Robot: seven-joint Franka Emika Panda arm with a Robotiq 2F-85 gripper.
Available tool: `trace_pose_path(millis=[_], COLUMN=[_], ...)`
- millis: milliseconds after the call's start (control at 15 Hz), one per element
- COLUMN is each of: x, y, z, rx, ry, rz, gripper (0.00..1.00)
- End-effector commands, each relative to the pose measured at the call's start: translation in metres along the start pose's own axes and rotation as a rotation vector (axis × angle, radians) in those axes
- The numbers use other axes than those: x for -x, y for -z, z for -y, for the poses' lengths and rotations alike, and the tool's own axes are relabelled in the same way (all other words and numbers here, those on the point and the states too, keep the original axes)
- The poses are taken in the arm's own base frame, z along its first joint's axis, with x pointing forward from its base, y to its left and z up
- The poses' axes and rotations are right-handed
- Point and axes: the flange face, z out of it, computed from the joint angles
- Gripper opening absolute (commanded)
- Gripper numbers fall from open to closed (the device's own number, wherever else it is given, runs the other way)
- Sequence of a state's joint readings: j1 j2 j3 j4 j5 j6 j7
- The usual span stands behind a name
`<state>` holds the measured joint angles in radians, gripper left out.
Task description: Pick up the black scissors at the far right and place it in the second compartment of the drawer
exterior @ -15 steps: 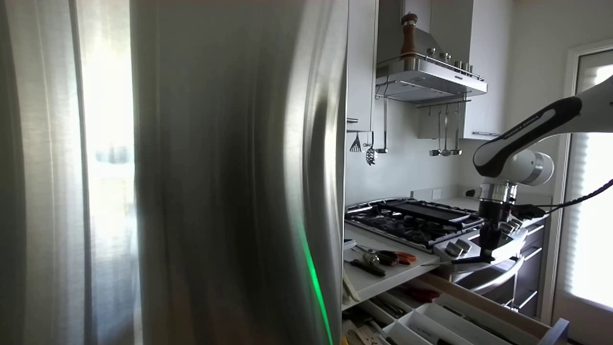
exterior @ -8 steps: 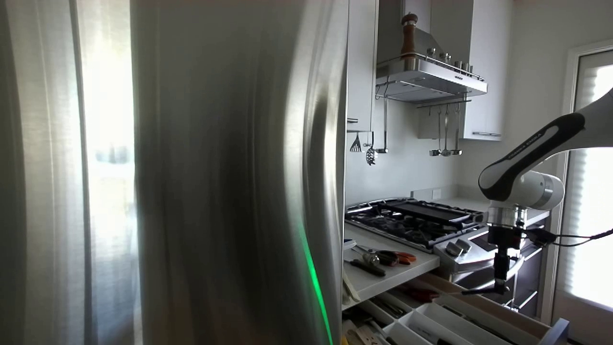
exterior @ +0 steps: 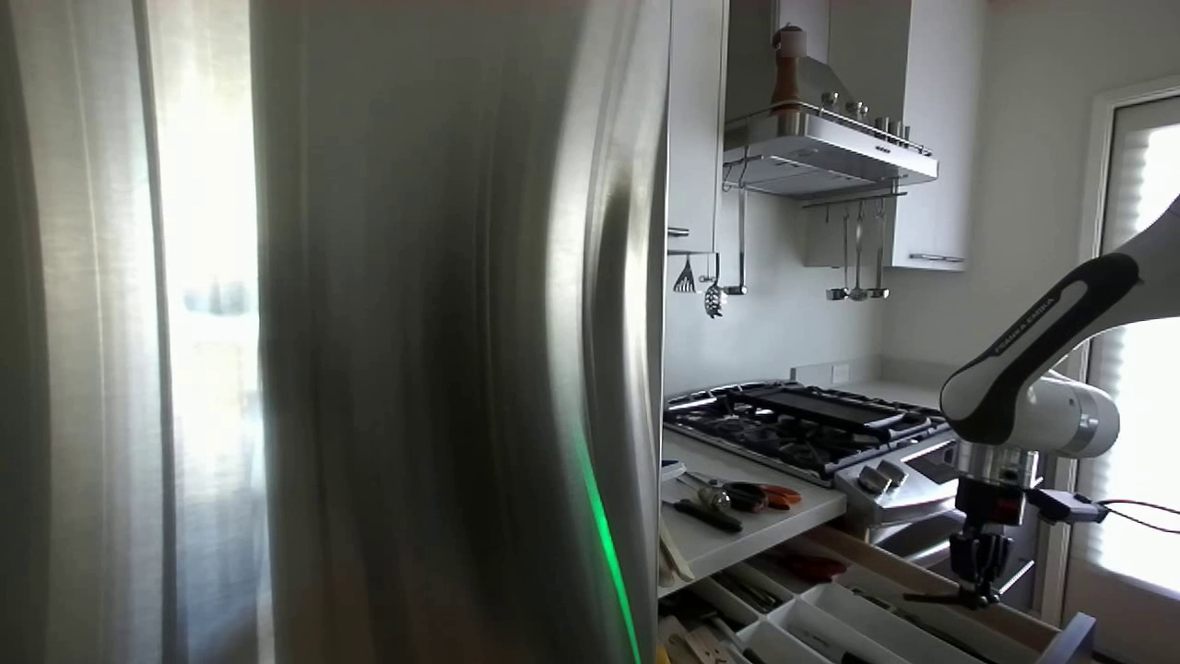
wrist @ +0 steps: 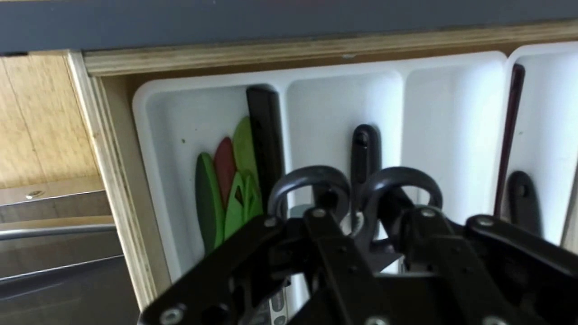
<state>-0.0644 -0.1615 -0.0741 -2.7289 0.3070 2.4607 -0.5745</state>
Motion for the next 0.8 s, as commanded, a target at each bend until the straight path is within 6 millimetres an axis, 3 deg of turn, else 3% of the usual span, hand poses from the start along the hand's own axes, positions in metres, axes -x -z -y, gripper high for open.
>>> trace_pose_path(millis=[0,733], x=[-0.007,-0.054], y=[-0.009,-0.043], z=[0.009,0.021], rx=[0.054,0.155], ry=[-0.075,0.007], rz=[-0.023,0.033], gripper=[0.08,0.08])
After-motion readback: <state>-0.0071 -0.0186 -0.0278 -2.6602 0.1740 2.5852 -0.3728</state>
